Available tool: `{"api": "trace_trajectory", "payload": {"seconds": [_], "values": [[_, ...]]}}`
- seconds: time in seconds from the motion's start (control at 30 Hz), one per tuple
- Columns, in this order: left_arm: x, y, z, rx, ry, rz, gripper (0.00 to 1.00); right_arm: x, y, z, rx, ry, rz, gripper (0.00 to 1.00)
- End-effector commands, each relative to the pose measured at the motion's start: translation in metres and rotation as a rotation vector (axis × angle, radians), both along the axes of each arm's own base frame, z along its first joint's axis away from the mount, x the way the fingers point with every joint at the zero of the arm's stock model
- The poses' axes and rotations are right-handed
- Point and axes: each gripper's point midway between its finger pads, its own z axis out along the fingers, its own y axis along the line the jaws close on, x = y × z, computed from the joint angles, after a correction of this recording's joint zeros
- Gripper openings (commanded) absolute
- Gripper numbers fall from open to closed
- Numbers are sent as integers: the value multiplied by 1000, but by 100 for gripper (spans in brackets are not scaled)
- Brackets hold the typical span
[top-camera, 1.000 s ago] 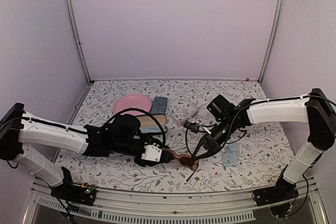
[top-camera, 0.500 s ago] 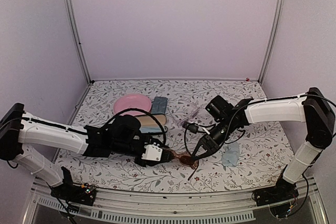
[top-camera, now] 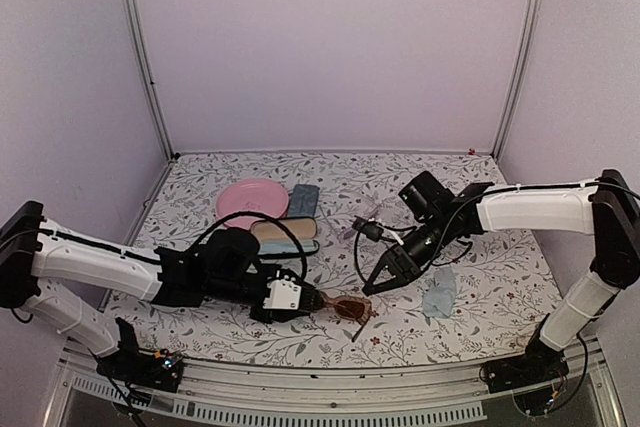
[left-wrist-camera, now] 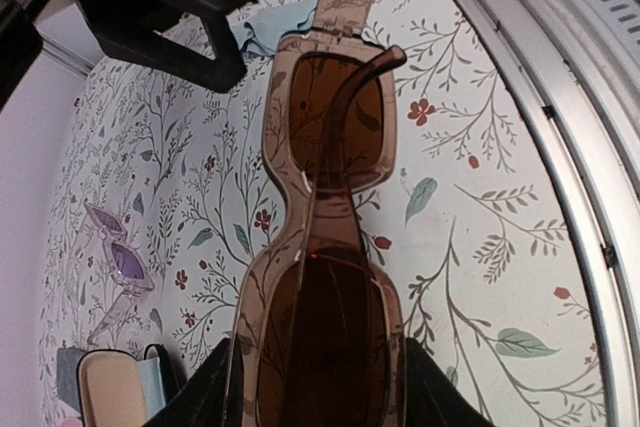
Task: Organize the sunglasses
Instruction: Pass from the right arm to the left, then close the right temple of the sunglasses on the sunglasses.
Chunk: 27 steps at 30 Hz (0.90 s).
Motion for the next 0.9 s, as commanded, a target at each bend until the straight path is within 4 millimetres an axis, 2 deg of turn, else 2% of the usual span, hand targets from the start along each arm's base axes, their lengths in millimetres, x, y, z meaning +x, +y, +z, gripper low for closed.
{"api": "trace_trajectory", "payload": {"seconds": [0.0, 0.43, 0.87], "values": [[-5, -1, 18, -94, 19, 18, 37, 20, -5, 32, 84, -59, -87, 46], [6, 1, 46, -236, 112, 71, 35, -7, -17, 52, 238, -93, -81, 71], [11, -5, 47, -236, 137, 79, 36, -5, 2, 46, 245, -61, -62, 75]]}}
